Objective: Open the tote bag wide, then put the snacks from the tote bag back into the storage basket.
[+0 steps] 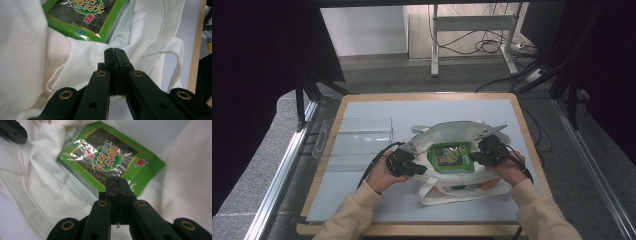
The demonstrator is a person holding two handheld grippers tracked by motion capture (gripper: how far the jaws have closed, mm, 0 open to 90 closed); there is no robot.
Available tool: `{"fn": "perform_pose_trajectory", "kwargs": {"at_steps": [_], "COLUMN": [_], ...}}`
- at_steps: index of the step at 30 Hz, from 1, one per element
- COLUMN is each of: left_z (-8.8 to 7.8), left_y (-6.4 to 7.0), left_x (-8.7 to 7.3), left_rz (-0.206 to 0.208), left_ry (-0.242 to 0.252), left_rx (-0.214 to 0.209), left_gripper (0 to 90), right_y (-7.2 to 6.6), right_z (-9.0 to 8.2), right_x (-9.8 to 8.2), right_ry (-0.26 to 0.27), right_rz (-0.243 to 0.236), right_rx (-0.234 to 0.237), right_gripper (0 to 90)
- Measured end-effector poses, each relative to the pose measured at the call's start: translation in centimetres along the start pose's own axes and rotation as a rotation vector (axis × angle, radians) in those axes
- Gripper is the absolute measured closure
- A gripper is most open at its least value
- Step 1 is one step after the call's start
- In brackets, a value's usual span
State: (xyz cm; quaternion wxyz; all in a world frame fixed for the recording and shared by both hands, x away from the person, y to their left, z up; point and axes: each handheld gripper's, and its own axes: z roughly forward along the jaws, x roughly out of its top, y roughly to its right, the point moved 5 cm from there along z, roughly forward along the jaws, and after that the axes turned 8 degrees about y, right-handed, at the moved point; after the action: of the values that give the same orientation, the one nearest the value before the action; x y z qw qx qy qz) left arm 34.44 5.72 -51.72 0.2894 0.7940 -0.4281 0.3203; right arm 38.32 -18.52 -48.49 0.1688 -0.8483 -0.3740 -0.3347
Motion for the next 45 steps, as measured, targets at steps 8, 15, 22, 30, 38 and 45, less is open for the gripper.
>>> {"fn": "perform_pose_trajectory", "kwargs": {"at_steps": [8, 15, 22, 30, 38, 45], "left_z": [-2.1, -4.0, -4.5, -4.4, -4.2, -4.1], "left_y": [0.2, -0.1, -0.3, -0.3, -0.5, -0.4], "left_x": [1.1, 1.8, 1.6, 1.6, 1.4, 1.4], "left_rz": [-0.007, -0.024, -0.038, -0.017, -0.022, -0.023], "left_ry": [0.093, 0.154, 0.159, 0.144, 0.141, 0.134], "left_rx": [0.016, 0.051, 0.066, 0.058, 0.057, 0.057], "left_gripper": [84.2, 55.8, 42.7, 38.9, 38.1, 37.6], "right_y": [0.3, 0.7, 0.4, 0.5, 1.4, 1.8], "right_z": [0.2, 0.4, 1.5, 3.5, 5.7, 6.8], "right_x": [0.4, 1.1, 1.6, 2.2, 1.6, 1.0], "right_ry": [0.045, 0.093, 0.045, -0.044, -0.153, -0.221], "right_rz": [0.098, 0.232, 0.290, 0.350, 0.391, 0.404], "right_rx": [0.014, -0.043, -0.073, -0.098, -0.146, -0.184], "right_gripper": [65.2, 39.7, 30.3, 27.1, 26.0, 23.9]}}
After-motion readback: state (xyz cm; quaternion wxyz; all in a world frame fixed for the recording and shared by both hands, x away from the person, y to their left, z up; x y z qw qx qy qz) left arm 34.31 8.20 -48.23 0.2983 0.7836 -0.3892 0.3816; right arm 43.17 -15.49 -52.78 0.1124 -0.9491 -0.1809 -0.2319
